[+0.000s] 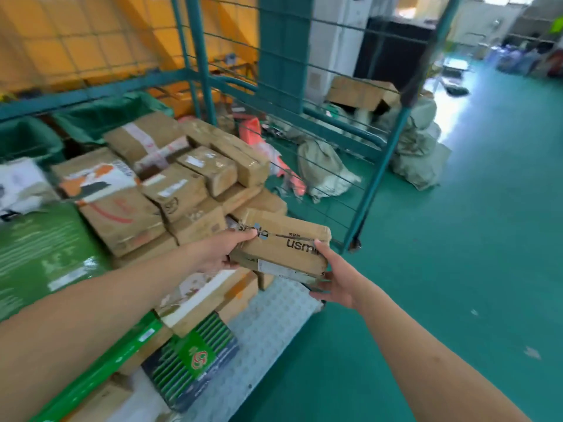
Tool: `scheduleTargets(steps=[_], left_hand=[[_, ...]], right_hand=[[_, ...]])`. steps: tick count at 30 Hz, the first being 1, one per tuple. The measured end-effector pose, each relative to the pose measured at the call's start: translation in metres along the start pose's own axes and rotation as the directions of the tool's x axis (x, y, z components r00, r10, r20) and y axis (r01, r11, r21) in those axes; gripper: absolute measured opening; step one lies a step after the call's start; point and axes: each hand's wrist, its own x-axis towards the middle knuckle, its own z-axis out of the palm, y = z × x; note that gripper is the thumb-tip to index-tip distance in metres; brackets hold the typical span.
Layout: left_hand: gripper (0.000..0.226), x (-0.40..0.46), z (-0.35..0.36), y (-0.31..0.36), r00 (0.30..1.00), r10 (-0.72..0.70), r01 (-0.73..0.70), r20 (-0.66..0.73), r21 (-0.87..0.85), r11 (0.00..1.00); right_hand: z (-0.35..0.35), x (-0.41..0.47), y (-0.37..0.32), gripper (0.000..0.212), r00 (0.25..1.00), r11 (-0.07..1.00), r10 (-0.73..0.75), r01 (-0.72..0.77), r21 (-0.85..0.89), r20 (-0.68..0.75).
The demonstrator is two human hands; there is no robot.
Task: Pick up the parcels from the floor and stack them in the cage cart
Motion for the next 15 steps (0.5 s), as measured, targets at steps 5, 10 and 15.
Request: scheduleTargets(steps=[5,10,15], left_hand=[[0.044,-0.017,-0.090,-0.012,0.996,-0.006,-0.002,-0.091,-0.084,0.996],[0.042,-0.032,-0.146,-0.023,0.984,-0.008,-0.020,-0.177,-0.156,0.988],[0.042,-0.021,-0.177,-0.027,0.966,-0.015,-0.039,-0.259,-0.204,0.978]], right_hand=[[0.086,0.031,-0.038,0.052,0.995,0.995,0.014,-0.004,-0.098,0.098],[0.149,0.063,-0.061,0.048,0.987,0.980,-0.004,0.035,-0.197,0.159],[0.182,0.093,-0.080,0.047,0.980,0.972,0.006,0.042,-0.232,0.200]])
